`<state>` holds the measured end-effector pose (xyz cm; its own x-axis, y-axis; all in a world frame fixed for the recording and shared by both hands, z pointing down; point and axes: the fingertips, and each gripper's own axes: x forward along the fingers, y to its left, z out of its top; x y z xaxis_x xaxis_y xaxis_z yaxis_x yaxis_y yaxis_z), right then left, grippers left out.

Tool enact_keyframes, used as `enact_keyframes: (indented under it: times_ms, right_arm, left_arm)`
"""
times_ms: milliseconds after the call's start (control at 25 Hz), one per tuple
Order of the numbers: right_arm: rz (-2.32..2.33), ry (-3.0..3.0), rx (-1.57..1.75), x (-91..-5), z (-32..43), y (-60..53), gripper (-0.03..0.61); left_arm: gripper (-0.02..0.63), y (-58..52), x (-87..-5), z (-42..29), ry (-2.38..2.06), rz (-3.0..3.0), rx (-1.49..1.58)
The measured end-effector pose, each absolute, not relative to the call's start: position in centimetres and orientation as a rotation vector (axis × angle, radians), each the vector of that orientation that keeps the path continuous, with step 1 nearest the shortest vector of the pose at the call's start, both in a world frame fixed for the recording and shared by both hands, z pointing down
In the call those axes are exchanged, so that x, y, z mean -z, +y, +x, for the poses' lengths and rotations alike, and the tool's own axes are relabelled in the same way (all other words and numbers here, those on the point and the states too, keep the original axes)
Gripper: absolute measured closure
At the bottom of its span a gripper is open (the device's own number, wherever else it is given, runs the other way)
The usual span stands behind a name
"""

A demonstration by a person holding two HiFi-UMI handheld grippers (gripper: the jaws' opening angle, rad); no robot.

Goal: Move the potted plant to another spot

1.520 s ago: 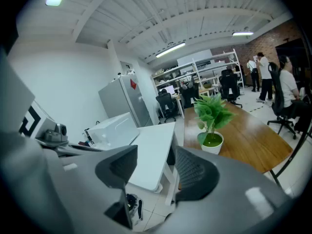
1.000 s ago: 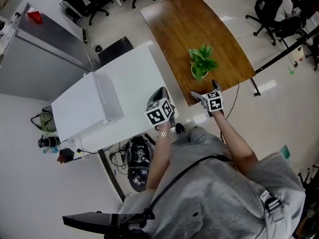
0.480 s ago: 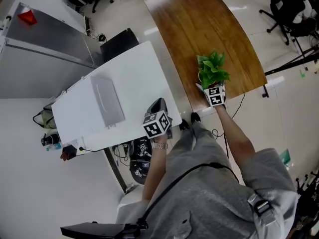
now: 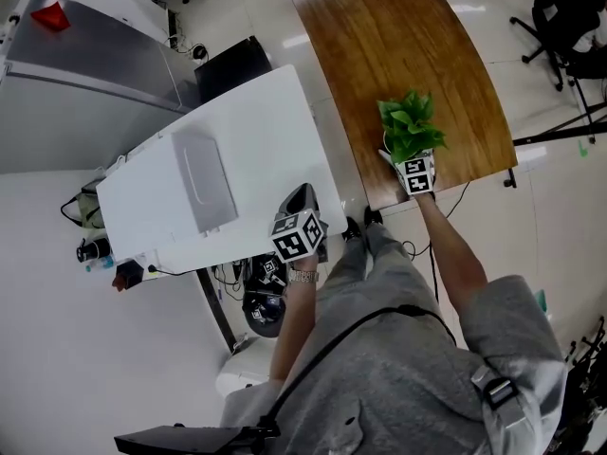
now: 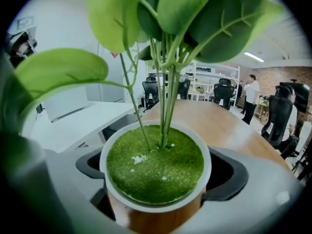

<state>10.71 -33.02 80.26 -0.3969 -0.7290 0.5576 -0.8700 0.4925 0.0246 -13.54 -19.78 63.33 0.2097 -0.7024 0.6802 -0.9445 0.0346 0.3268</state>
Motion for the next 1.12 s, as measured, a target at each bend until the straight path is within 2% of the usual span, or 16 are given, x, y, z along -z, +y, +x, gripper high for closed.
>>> enact_keyframes:
  times_ms: [480,640,880,1120]
  right_arm:
    - [1.281,-2.333,-0.341,-77.4,9.8,-33.0,0.017]
    - [1.104,-2.473,-0.281,-74.3,3.1,-31.1,0.017]
    - [0.747,-2.659,-0.263,-72.2,-11.9,-26.0,0.017]
    - [0.592,-2.651,-0.279,-75.0,-20.7,-22.9,0.017]
  left_arm:
    - [0.601,-19.9,-63.2,-13.3,-1.567,1.713,-0.375]
    - [0.601,-19.2,-63.2,-14.1,-1.595,1.689,-0.358]
    - [0.601,-16.8,-63.4,-17.3,-1.671,1.596,-0.341]
    - [0.601,-13.5,-63.9,-20.4,-1.726,1.483,-0.294]
